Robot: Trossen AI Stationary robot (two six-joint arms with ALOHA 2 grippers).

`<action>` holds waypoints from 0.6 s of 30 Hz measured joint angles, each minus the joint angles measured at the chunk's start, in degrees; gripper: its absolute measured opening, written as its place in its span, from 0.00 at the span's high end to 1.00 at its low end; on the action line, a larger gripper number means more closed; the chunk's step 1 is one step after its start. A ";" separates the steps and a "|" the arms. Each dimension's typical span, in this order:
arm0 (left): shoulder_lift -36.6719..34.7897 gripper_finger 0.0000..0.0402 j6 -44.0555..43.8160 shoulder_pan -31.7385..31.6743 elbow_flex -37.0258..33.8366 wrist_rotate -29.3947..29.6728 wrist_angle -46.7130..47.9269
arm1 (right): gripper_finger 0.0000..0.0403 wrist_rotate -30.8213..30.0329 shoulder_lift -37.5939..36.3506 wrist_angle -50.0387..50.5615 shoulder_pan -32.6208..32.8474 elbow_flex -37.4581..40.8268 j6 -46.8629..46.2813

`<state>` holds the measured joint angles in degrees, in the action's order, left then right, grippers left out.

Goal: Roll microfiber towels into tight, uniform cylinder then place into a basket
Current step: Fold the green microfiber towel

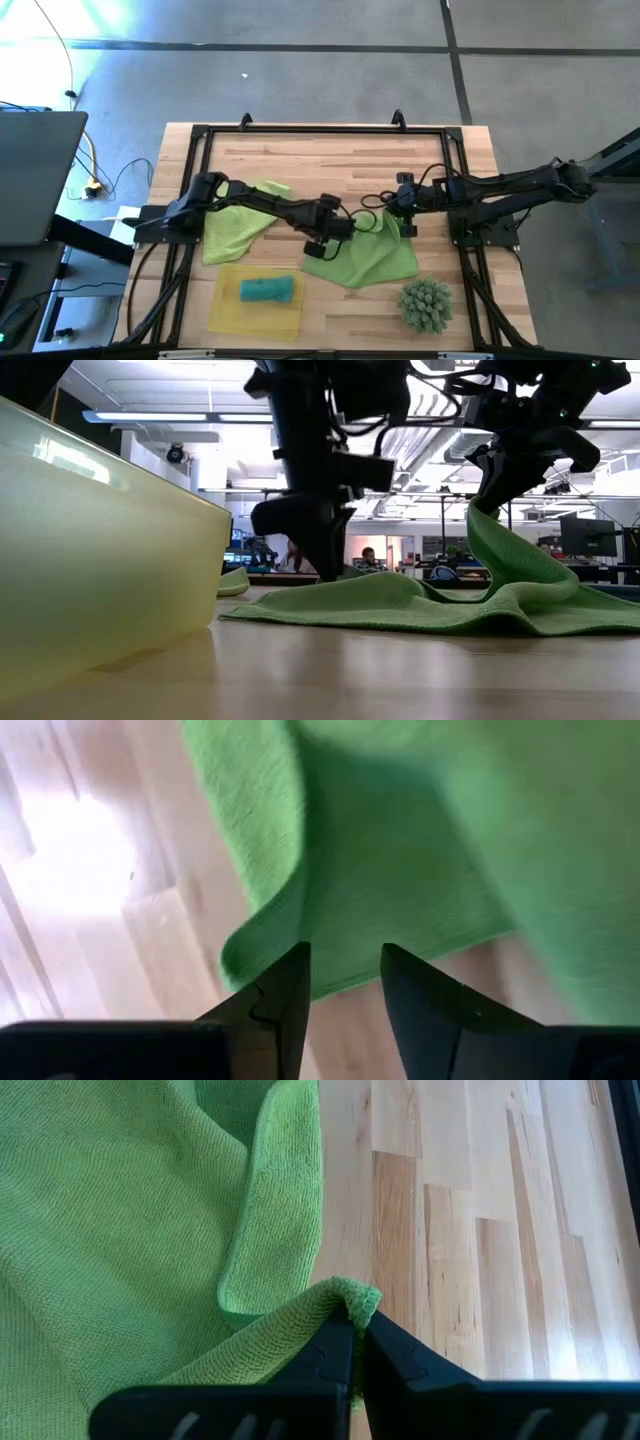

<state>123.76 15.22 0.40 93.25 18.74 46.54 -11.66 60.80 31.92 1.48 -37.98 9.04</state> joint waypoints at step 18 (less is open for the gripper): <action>0.00 0.71 9.31 0.82 0.33 9.17 -6.60 | 1.00 0.02 0.00 -0.02 0.02 0.00 -1.20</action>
<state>123.76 24.53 1.21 93.58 27.92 39.94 -11.64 60.80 31.90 1.49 -37.98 7.84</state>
